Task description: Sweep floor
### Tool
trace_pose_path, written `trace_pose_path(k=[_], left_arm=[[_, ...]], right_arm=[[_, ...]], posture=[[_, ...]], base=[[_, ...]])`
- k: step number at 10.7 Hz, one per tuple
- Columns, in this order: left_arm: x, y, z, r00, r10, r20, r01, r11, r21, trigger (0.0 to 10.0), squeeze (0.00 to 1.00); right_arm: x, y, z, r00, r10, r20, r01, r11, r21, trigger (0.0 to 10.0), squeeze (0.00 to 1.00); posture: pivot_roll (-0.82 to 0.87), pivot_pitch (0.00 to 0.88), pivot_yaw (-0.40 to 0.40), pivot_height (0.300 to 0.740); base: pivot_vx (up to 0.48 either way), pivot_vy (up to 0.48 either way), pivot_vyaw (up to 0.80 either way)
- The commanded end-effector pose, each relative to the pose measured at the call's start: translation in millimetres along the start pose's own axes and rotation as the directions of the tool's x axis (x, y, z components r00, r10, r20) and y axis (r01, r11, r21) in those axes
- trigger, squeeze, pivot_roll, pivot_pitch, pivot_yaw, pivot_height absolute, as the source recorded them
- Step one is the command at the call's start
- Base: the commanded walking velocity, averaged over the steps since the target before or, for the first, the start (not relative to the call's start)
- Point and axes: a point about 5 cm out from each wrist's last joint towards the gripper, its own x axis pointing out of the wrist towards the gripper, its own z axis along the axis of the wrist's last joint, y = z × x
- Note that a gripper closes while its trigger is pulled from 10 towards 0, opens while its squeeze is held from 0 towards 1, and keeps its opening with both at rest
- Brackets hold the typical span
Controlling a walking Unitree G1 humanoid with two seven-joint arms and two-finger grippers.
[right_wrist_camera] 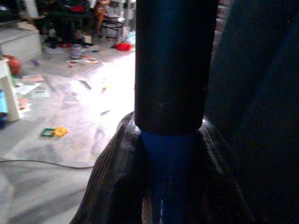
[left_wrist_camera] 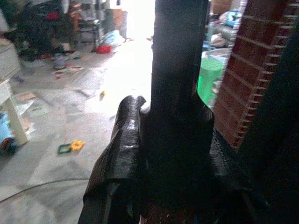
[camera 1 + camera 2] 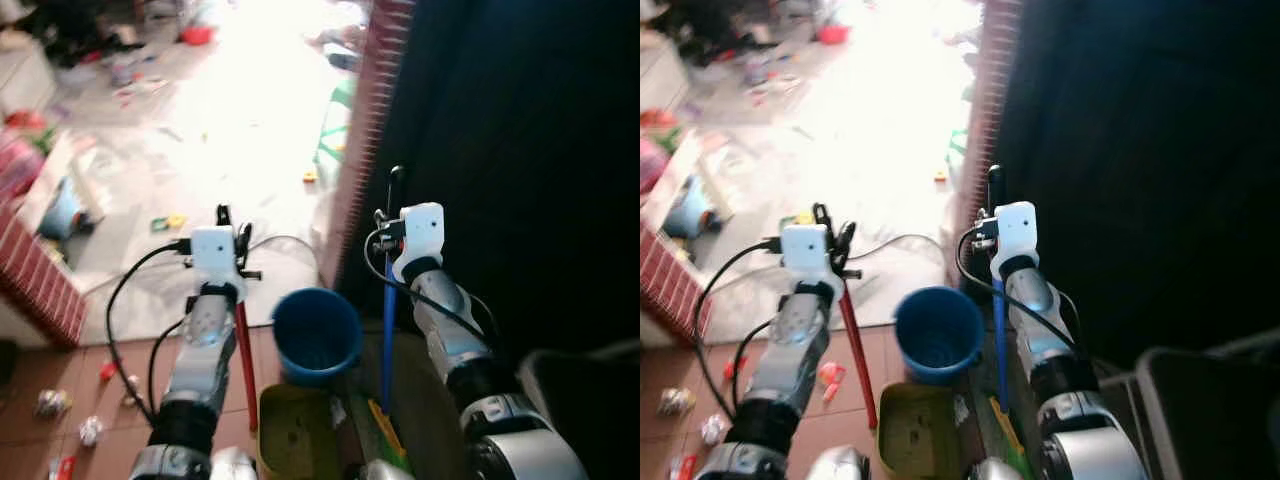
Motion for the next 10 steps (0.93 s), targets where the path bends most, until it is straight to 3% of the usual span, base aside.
trace_pose_path(k=[1,5,10], left_arm=[[2.9,-0.4,15,0.999,-0.005,0.053,0.005,1.0,0.003,10.0,0.0],[1.4,-4.2,17,0.998,-0.039,0.047,0.039,0.999,0.004,10.0,0.0],[2.9,1.1,24,0.994,-0.1,0.041,0.096,0.99,0.103,10.0,0.0]], right_arm=[[6.3,1.4,12,0.999,-0.003,0.049,0.003,1.0,0.009,10.0,0.0],[5.0,0.4,9,0.999,-0.014,0.047,0.014,1.0,0.006,10.0,0.0],[5.1,-0.9,5,0.999,-0.041,0.033,0.041,0.999,-0.001,10.0,0.0]], posture=[[0.06,0.0,-0.088,0.74],[0.06,0.0,-0.074,0.74],[0.07,0.0,-0.061,0.74]], base=[[0.0,0.472,0.0],[0.0,0.473,0.0],[0.0,0.0,0.0]])
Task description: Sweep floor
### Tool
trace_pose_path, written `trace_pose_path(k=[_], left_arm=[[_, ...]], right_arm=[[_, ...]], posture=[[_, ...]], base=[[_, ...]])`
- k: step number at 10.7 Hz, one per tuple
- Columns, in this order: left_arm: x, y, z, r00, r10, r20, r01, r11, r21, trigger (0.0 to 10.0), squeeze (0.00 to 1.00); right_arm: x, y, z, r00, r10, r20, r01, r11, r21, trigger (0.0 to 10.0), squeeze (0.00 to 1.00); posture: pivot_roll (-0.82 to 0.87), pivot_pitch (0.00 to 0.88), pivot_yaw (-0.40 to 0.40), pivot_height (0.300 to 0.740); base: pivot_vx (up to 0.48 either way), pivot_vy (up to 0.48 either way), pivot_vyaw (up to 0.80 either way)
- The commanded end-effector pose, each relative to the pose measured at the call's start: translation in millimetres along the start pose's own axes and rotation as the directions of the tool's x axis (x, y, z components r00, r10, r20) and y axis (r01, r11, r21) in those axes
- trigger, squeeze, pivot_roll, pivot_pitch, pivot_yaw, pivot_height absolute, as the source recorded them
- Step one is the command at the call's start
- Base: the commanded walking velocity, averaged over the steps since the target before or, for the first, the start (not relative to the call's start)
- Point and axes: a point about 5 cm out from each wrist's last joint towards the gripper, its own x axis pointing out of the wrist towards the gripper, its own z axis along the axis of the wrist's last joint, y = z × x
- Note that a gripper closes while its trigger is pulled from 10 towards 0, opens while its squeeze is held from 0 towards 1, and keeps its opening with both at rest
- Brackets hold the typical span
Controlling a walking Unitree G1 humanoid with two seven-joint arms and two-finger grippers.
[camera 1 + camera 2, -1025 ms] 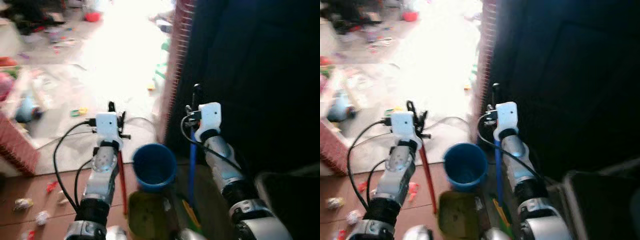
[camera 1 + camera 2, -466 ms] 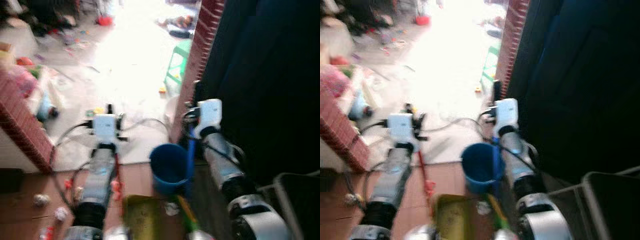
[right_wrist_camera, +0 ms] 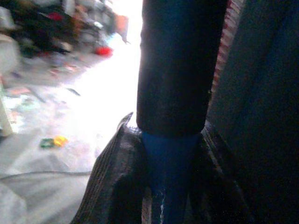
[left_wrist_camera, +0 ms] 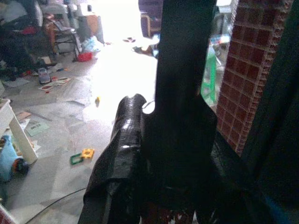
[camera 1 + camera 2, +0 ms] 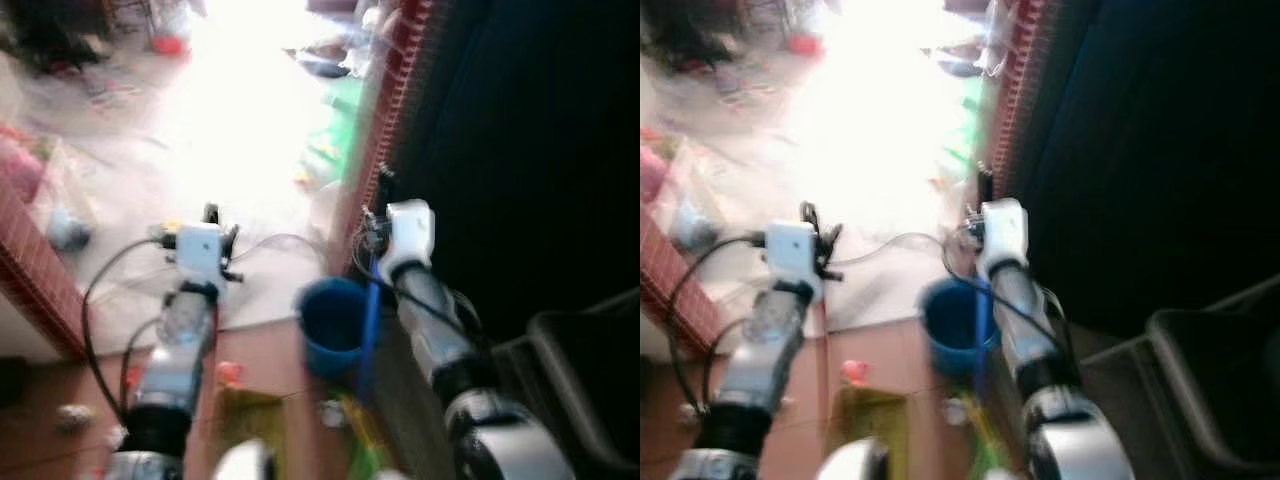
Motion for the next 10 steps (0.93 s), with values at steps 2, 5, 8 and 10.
trace_pose_path(k=[2,5,8,10], left_arm=[[5.3,-11.8,13.6,0.998,-0.04,0.048,0.041,0.999,-0.016,10.0,0.0],[5.3,-14.2,14.3,0.996,-0.07,0.053,0.071,0.997,-0.017,10.0,0.0],[9.1,-13.3,16.5,0.997,-0.062,0.05,0.062,0.998,0.002,10.0,0.0],[8.7,-14.7,18.0,0.996,-0.055,0.069,0.054,0.998,0.021,10.0,0.0]], right_arm=[[3.7,-6.4,8.6,0.999,-0.015,0.031,0.016,0.999,-0.038,10.0,0.0],[1.8,-11.4,6.5,0.999,-0.036,0.029,0.037,0.998,-0.047,10.0,0.0],[4.7,-10.3,9.6,0.998,-0.041,0.039,0.043,0.998,-0.046,10.0,0.0],[4.7,-10.7,9.6,0.998,-0.041,0.041,0.043,0.998,-0.049,10.0,0.0]], posture=[[0.06,0.0,-0.054,0.74],[0.06,0.0,-0.047,0.74],[0.06,0.0,-0.04,0.74],[0.06,0.0,-0.041,0.74]], base=[[0.0,0.0,0.0],[0.0,0.16,0.0],[0.0,0.48,0.0],[0.0,0.174,0.0]])
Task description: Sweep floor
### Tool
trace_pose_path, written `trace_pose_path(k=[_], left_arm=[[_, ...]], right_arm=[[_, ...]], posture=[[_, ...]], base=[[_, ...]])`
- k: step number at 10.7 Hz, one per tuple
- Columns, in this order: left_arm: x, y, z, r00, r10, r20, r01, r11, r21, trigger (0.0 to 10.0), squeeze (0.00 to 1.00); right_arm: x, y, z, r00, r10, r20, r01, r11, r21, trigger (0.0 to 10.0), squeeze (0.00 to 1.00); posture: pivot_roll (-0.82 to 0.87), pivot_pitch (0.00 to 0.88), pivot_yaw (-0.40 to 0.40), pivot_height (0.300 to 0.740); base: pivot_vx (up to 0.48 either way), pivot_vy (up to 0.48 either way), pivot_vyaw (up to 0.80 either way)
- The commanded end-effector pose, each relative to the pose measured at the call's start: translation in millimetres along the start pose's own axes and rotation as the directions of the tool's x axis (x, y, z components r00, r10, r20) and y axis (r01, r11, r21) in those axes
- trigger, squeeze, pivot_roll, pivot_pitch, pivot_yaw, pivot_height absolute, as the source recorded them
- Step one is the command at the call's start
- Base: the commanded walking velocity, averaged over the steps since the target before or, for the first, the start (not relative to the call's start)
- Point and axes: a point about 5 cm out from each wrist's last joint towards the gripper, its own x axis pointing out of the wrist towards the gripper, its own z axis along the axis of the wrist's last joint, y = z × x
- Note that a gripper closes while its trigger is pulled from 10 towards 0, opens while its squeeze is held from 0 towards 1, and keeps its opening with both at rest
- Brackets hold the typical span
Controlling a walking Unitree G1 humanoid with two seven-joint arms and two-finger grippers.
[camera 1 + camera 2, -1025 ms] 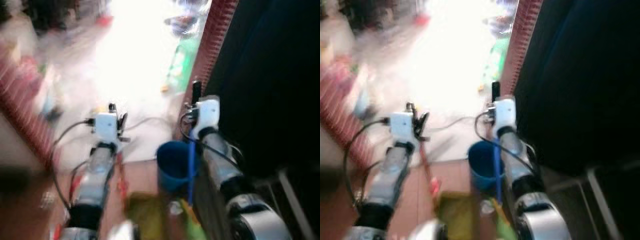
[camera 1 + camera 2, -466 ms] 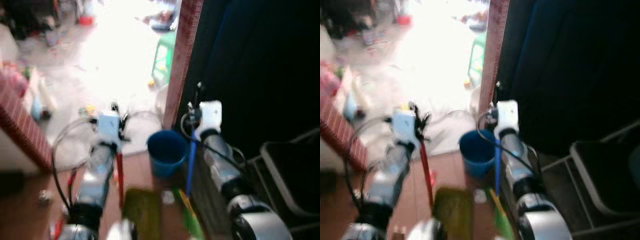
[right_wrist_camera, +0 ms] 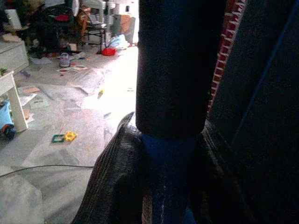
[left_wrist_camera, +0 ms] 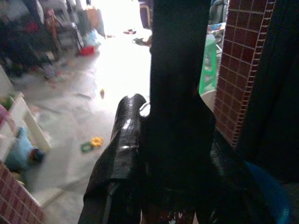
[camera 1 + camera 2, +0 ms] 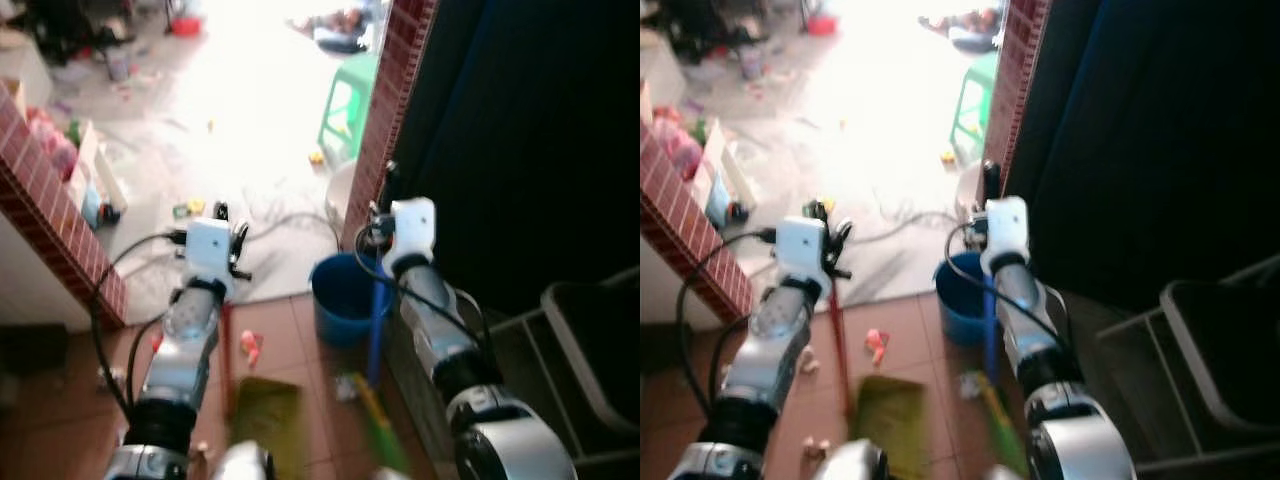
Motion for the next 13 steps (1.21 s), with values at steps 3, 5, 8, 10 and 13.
trace_pose_path(k=[3,5,8,10,13], left_arm=[[4.7,-10.5,2,0.998,0.045,0.048,-0.045,0.999,-0.015,10.0,0.0],[8.4,-9.9,-3,0.99,0.135,0.035,-0.133,0.99,-0.054,10.0,0.0],[15.1,-15.5,-9,0.978,0.2,0.059,-0.203,0.978,0.053,10.0,0.0],[20.2,-16.0,-11,0.951,0.302,0.072,-0.307,0.949,0.077,10.0,0.0],[22.7,-33.2,-23,0.972,0.233,-0.011,-0.234,0.971,-0.051,10.0,0.0]], right_arm=[[-0.3,-10.8,1,1.0,-0.027,0.003,0.027,1.0,-0.012,10.0,0.0],[-0.8,-10.5,0,1.0,-0.027,0.002,0.027,1.0,-0.014,10.0,0.0],[-0.8,-9.6,0,1.0,-0.031,0.001,0.031,0.999,-0.02,10.0,0.0],[-0.6,-8.4,0,1.0,-0.03,0.002,0.03,0.999,-0.02,10.0,0.0],[0.4,-9.9,3,0.999,-0.038,0.005,0.038,0.998,0.042,10.0,0.0]], posture=[[0.06,0.0,-0.045,0.74],[0.05,0.0,-0.045,0.74],[0.04,0.0,-0.043,0.74],[0.03,0.0,-0.041,0.74],[0.02,0.0,-0.038,0.74]], base=[[0.0,0.0,0.0],[0.0,0.0,0.0],[0.0,0.0,0.0],[0.0,0.0,0.0],[0.0,0.0,0.0]])
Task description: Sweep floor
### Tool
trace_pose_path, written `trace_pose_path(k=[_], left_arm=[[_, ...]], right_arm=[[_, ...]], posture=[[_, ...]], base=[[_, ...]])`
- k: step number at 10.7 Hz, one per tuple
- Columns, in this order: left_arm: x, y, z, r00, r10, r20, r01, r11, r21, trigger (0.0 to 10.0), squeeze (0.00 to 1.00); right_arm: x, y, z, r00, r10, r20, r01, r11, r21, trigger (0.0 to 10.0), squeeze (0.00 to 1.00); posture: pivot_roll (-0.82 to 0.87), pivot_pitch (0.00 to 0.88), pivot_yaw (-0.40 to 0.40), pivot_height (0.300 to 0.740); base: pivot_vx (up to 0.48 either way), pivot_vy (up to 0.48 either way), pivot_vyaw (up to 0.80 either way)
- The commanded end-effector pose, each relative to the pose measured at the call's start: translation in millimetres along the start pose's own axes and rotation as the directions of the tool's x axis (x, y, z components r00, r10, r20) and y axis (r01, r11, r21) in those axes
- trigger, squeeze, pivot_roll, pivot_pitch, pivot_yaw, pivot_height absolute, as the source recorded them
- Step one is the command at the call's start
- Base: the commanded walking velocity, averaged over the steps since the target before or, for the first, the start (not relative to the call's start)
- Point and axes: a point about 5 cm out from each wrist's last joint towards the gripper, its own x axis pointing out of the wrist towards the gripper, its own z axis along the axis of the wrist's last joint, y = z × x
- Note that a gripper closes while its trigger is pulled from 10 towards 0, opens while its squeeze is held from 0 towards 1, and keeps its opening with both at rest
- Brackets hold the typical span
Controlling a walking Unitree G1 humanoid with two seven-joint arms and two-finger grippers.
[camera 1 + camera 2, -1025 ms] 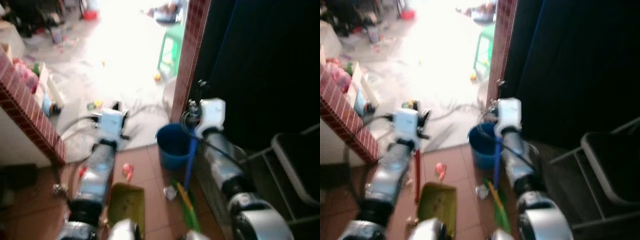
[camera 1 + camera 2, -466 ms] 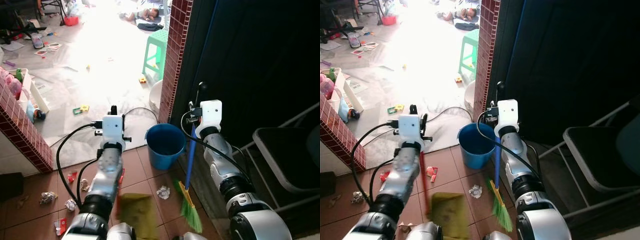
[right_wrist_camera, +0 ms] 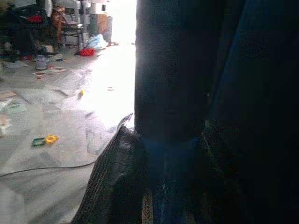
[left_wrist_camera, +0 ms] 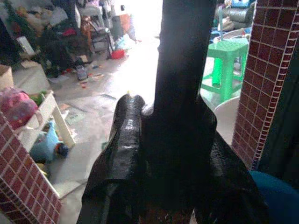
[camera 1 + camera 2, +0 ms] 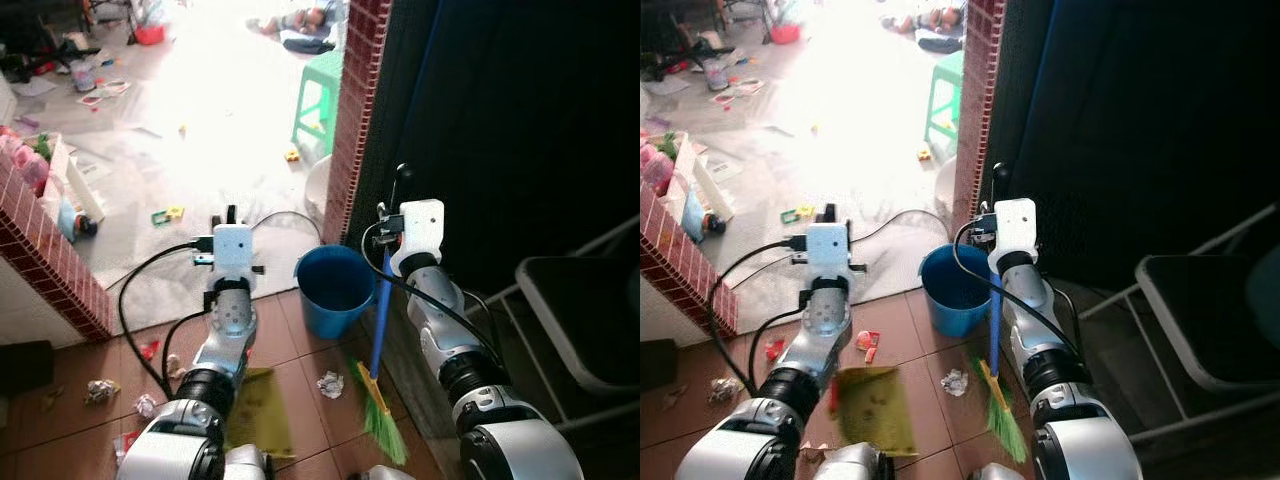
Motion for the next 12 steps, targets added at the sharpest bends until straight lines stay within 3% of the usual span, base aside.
trace_pose_path(k=[1,5,8,9,11,12], left_arm=[[-0.2,-8.5,-2,0.999,-0.018,-0.037,0.015,0.998,-0.069,10.0,0.0],[1.4,-8.8,-7,0.998,-0.015,-0.062,0.009,0.996,-0.091,10.0,0.0],[1.3,-10.3,-8,0.997,-0.023,-0.068,0.016,0.995,-0.094,10.0,0.0],[1.3,-11.9,-10,0.996,-0.039,-0.085,0.03,0.994,-0.101,10.0,0.0],[1.2,-13.5,-12,0.992,-0.067,-0.111,0.056,0.993,-0.103,10.0,0.0],[0.2,-14.6,-11,0.992,-0.084,-0.092,0.073,0.99,-0.119,10.0,0.0]], right_arm=[[5.4,-4.0,8,1.0,-0.028,0.011,0.027,0.997,0.078,10.0,0.0],[17.2,-1.0,25,0.999,-0.038,0.006,0.035,0.959,0.283,10.0,0.0],[24.9,11.5,45,0.996,0.075,0.051,-0.089,0.913,0.398,10.0,0.0],[27.2,13.1,61,0.987,0.12,0.11,-0.155,0.903,0.402,10.0,0.0],[25.5,11.5,82,0.962,0.167,0.214,-0.214,0.952,0.22,10.0,0.0],[20.4,6.2,91,0.942,0.183,0.281,-0.214,0.973,0.084,10.0,0.0]], posture=[[0.02,0.0,-0.036,0.74],[0.02,0.0,-0.038,0.74],[0.01,0.0,-0.033,0.74],[0.01,0.0,-0.033,0.74],[0.01,0.0,-0.035,0.74],[0.01,0.0,-0.036,0.74]], base=[[0.0,0.0,0.0],[0.0,0.0,0.0],[0.0,0.0,0.0],[0.0,0.0,0.0],[0.0,0.0,0.0],[0.0,0.0,0.0]])
